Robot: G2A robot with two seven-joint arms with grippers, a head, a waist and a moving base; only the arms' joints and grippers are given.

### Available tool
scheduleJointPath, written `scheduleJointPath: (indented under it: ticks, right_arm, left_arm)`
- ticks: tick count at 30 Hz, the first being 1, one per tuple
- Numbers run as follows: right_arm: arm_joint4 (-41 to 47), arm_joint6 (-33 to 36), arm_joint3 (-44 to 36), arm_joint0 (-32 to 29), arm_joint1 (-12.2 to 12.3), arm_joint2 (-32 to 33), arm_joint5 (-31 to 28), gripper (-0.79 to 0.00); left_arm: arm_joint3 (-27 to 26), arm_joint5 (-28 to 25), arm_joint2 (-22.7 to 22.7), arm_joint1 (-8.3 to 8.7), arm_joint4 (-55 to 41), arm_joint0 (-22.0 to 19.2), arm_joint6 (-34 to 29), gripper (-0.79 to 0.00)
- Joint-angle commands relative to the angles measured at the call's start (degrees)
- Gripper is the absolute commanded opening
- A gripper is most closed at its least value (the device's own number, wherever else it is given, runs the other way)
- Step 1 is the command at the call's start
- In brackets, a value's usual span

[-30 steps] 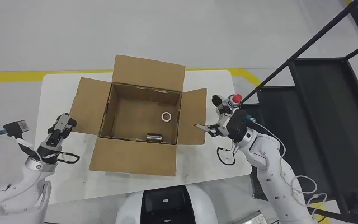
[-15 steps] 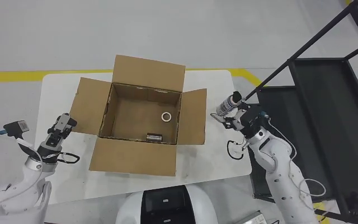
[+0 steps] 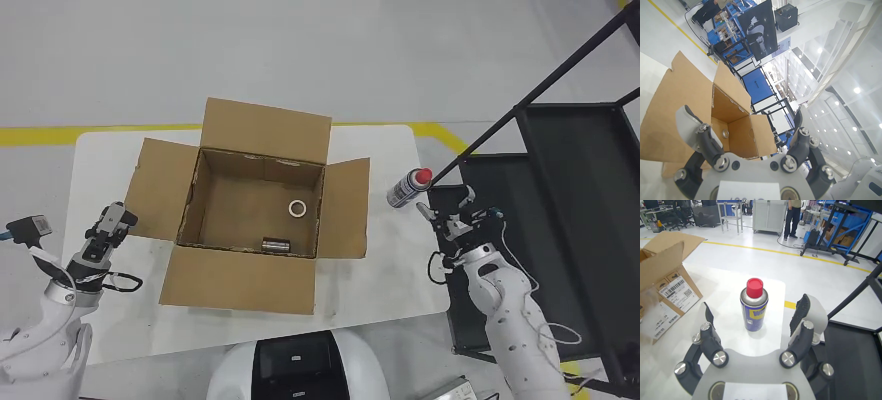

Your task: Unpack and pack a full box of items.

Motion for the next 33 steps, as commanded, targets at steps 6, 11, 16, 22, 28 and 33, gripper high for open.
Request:
scheduleJointPath:
  ticks: [6, 11, 16, 22, 28, 33]
  right_arm:
    - [-2.95, -2.10, 10.55, 6.13, -0.27, -4.46, -1.59, 0.000]
    - [-3.99, -2.85, 16.12, 10.39, -0.47, -6.82, -2.31, 0.000]
    - [-4.93, -2.77, 20.37, 14.44, -0.54, -8.19, -1.93, 0.000]
    - [-4.46, -3.09, 24.96, 18.93, -0.96, -10.40, -2.08, 0.000]
    - [-3.96, -2.53, 28.85, 22.12, -1.54, -12.48, 0.01, 0.000]
    - [-3.79, -3.30, 30.88, 23.58, -1.82, -13.87, -0.42, -0.785]
  left_arm:
    - [0.00, 0.00, 0.00, 0.00, 0.00, 0.00, 0.00, 0.000]
    - [0.00, 0.00, 0.00, 0.00, 0.00, 0.00, 0.00, 0.000]
    - [0.00, 0.00, 0.00, 0.00, 0.00, 0.00, 0.00, 0.000]
    - [0.00, 0.00, 0.00, 0.00, 0.00, 0.00, 0.00, 0.000]
    - [0.00, 0.00, 0.00, 0.00, 0.00, 0.00, 0.00, 0.000]
    - [0.00, 0.00, 0.00, 0.00, 0.00, 0.00, 0.00, 0.000]
